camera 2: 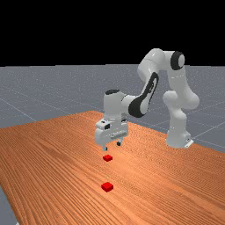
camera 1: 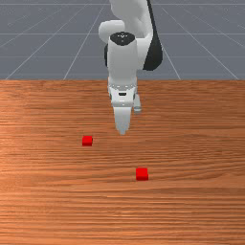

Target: Stack all the cube

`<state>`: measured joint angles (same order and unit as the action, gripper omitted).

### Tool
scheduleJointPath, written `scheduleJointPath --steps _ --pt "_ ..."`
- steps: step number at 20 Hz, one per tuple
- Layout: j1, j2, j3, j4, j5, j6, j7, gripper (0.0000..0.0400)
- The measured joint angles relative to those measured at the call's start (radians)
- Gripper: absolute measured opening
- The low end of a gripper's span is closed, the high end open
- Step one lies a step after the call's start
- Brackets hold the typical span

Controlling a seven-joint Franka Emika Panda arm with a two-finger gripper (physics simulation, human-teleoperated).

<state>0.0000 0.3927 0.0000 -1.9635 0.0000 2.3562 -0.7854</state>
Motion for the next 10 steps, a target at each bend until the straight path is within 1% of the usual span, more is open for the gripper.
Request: scheduleJointPath --steps 1,2,3,4,5,6,7,8,9,10 --pt "0.000 0.000 0.000 0.000 0.000 0.000 0.000 0.0243" --pt "0.000 0.000 0.000 0.000 0.000 0.000 0.000 0.0148" --pt "0.000 0.000 0.000 0.000 0.000 0.000 0.000 0.0090" --pt "0.000 0.000 0.000 0.000 0.000 0.000 0.000 0.0054" --pt "0.000 0.000 0.000 0.000 0.000 0.000 0.000 0.0033" --pt "-0.003 0.000 0.002 0.000 0.006 0.000 -0.006 0.0177" --pt "-0.005 0.002 0.004 0.003 0.010 -0.001 -0.009 0.0265" --pt "-0.001 0.008 0.000 0.015 0.001 -0.013 -0.002 0.0318" --pt "-0.001 0.012 0.000 0.022 0.001 -0.016 -0.002 0.0350" --pt "-0.001 0.016 0.000 0.028 0.001 -0.016 -0.002 0.0370"
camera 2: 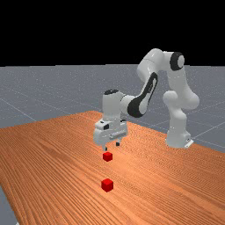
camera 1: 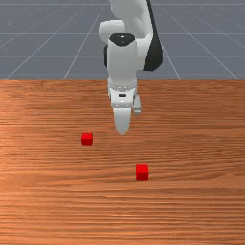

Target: Stack all the cube

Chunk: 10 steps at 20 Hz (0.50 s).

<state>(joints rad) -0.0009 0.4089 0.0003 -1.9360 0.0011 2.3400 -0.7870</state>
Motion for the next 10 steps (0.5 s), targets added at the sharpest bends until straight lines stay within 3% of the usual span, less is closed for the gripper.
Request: scheduleJointPath --steps 3,10 --pt "0.000 0.019 0.000 0.031 0.000 -0.013 0.000 0.0393" --pt "0.000 0.098 0.000 0.157 0.000 -0.046 0.001 0.0400"
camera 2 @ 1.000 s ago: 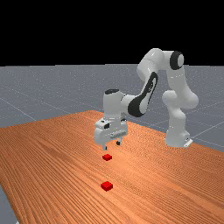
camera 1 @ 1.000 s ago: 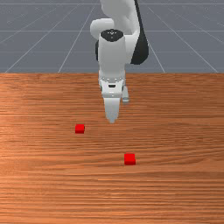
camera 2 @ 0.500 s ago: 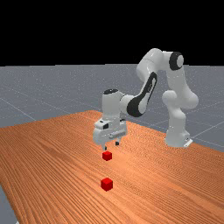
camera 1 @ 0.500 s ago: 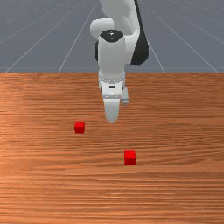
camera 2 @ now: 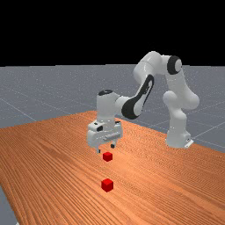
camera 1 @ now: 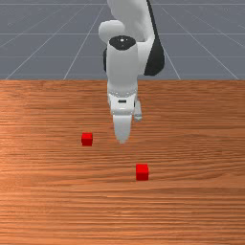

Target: Stack all the cube

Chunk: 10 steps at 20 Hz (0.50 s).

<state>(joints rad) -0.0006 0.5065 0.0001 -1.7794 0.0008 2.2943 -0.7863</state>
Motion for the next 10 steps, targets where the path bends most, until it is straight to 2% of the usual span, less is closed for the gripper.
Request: scheduleJointPath --steps 10 --pt "0.000 0.123 0.000 0.214 0.000 -0.119 0.000 0.0400"
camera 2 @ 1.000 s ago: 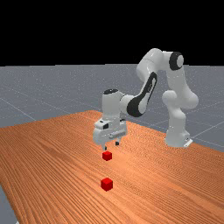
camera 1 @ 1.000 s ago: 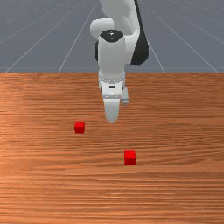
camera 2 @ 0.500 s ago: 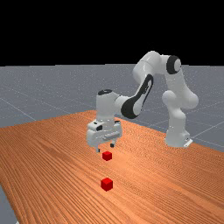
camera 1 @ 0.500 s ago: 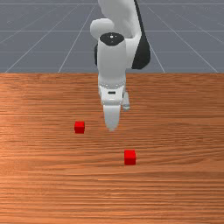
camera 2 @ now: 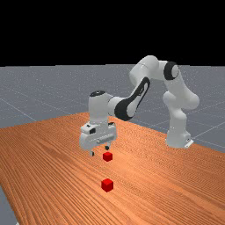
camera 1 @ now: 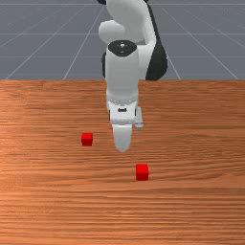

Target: Stack all the cube

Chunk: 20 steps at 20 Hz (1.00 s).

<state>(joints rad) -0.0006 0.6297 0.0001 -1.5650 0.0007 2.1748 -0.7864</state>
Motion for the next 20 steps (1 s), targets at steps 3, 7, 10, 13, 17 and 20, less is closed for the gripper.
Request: scheduleJointPath --steps 3,7,10,13,17,20 --pt "0.000 0.037 0.000 0.060 0.000 -0.057 0.000 0.0400" --pt "0.000 0.088 0.000 0.095 0.000 -0.066 0.000 0.0400" --pt "0.000 0.087 0.000 0.039 0.000 0.023 0.000 0.0400" --pt "0.000 0.099 0.000 0.033 0.000 0.041 0.000 0.0400" --pt "0.000 0.140 0.000 0.070 0.000 0.018 0.000 0.0400" --pt "0.000 0.140 0.000 0.039 0.000 0.072 0.000 0.0400"
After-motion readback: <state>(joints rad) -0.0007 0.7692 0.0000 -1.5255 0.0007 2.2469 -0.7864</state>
